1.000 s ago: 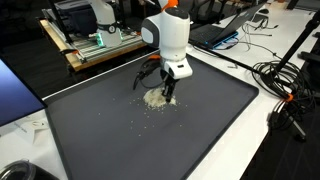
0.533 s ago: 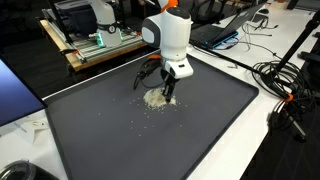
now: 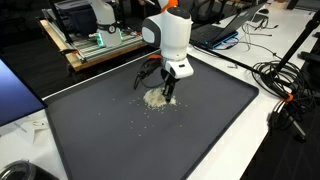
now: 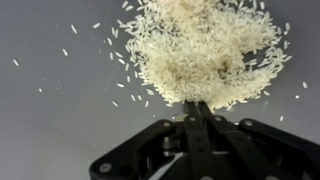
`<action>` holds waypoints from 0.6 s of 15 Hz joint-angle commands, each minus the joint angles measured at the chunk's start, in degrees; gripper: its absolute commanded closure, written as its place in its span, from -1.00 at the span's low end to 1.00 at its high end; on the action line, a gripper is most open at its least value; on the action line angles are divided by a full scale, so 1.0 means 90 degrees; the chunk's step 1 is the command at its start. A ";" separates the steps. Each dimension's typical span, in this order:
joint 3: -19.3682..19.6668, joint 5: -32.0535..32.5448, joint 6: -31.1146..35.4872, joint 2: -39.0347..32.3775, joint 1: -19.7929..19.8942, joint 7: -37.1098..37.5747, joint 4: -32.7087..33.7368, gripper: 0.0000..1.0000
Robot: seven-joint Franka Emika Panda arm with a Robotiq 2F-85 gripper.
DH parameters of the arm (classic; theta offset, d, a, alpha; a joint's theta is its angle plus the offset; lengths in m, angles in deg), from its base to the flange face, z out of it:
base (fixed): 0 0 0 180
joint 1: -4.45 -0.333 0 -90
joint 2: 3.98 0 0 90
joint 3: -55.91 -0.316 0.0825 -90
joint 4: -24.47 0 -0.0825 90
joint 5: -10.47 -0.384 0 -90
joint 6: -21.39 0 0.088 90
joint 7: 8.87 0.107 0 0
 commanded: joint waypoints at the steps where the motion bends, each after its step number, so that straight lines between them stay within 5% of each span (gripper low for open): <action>1: -0.0003 0.0171 -0.0173 0.0102 0.0001 0.0234 -0.0024 0.27; 9: 0.0211 0.0555 -0.0755 0.0505 -0.0335 0.0660 -0.0039 -0.87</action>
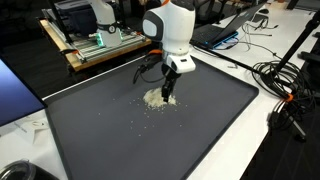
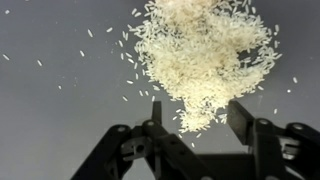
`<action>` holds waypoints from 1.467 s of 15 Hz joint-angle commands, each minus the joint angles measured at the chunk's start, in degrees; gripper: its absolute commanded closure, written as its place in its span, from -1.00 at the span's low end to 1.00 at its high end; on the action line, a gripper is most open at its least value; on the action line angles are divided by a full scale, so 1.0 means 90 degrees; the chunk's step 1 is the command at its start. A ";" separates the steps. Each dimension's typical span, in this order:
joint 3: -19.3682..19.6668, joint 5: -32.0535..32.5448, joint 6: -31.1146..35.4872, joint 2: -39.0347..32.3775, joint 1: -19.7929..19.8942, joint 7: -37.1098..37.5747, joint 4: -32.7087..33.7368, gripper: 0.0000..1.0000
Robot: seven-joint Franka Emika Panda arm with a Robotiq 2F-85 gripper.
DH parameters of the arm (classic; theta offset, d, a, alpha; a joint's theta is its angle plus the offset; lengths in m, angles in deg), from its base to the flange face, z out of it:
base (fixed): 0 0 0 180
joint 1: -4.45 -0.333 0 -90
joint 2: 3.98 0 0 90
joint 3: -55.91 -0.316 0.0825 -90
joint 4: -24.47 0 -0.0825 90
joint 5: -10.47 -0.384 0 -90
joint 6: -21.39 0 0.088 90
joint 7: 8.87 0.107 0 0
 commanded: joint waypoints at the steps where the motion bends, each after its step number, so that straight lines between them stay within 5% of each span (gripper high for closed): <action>1: 0.0149 0.0406 -0.0574 0.0293 -0.0298 0.0456 -0.0002 -0.96; 9: 0.0730 0.1637 -0.1762 0.0192 -0.1464 0.2712 0.0631 -1.00; 15: 0.0757 0.2314 -0.2807 -0.0208 -0.2069 0.3971 0.1195 -1.00; 22: 0.0630 0.2639 -0.3643 -0.0972 -0.2170 0.4023 0.2064 -1.00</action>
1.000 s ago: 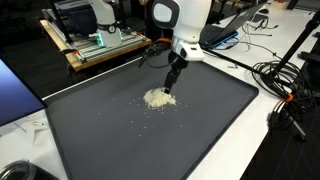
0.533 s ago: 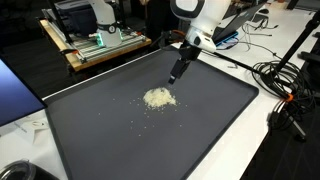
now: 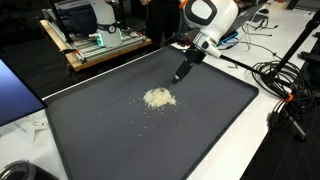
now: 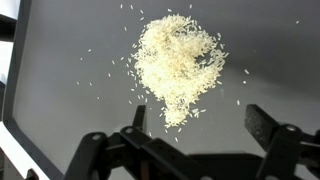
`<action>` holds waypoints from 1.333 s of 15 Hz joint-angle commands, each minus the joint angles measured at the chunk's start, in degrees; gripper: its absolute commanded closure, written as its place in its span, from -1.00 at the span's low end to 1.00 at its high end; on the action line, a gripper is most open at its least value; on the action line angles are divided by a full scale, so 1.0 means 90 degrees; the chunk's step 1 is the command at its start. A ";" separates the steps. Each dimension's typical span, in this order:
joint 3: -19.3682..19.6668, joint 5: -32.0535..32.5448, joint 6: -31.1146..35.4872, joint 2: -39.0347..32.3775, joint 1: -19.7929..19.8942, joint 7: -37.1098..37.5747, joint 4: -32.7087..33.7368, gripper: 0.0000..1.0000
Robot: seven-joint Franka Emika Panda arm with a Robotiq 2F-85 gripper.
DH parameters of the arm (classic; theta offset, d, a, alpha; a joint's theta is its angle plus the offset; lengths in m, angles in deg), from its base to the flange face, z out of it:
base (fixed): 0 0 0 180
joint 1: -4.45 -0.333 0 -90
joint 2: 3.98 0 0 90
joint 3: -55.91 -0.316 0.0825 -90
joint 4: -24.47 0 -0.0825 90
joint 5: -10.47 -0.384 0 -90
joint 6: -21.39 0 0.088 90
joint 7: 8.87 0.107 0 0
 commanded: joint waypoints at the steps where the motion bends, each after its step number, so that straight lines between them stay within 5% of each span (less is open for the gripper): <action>1: -0.0134 -0.0096 -0.0510 -0.0457 0.0196 -0.0364 0.0778 -1.00; 10: -0.0797 -0.1688 -0.1135 -0.1051 0.1457 -0.3021 0.2610 -1.00; 16: -0.1032 -0.2758 -0.2447 -0.1581 0.2162 -0.3924 0.3955 -1.00; 20: -0.1138 -0.3312 -0.2694 -0.1899 0.2593 -0.4234 0.4553 -1.00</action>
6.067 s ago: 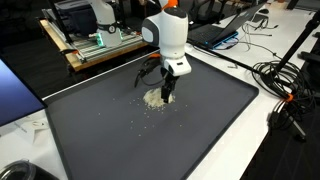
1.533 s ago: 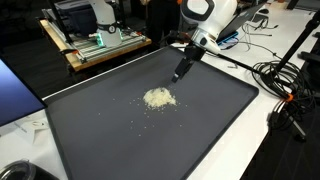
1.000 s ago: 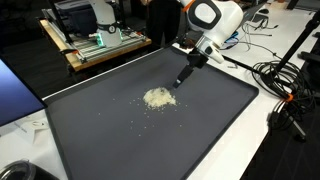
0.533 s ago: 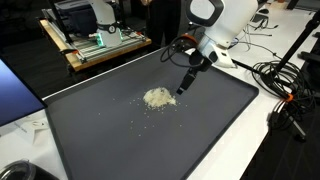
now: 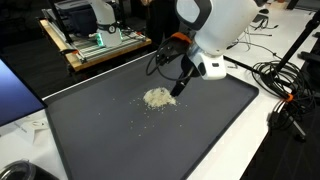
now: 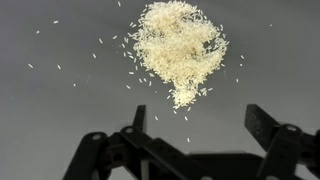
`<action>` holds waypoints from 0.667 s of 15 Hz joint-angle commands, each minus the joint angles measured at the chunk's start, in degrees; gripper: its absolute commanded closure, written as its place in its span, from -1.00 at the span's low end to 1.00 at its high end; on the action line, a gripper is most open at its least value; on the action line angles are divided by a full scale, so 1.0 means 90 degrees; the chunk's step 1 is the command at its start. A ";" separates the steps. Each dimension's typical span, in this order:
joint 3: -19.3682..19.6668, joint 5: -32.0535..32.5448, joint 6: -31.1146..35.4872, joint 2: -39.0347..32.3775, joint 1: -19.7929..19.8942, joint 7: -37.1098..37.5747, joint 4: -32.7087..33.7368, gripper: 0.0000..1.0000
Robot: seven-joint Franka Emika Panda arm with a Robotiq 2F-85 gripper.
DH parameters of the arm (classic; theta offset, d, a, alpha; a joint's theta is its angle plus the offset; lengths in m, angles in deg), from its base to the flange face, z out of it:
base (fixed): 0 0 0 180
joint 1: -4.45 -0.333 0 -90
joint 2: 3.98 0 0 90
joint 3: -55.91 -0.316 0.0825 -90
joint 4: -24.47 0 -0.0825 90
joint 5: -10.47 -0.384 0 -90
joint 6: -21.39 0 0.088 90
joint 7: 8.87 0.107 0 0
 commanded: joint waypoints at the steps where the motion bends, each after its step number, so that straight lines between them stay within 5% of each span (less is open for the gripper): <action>1: -0.0199 -0.0553 -0.0367 -0.0488 0.0440 -0.0390 0.0871 -1.00; 10: -0.0568 -0.1471 0.0409 -0.0100 0.1489 -0.1183 0.0182 -1.00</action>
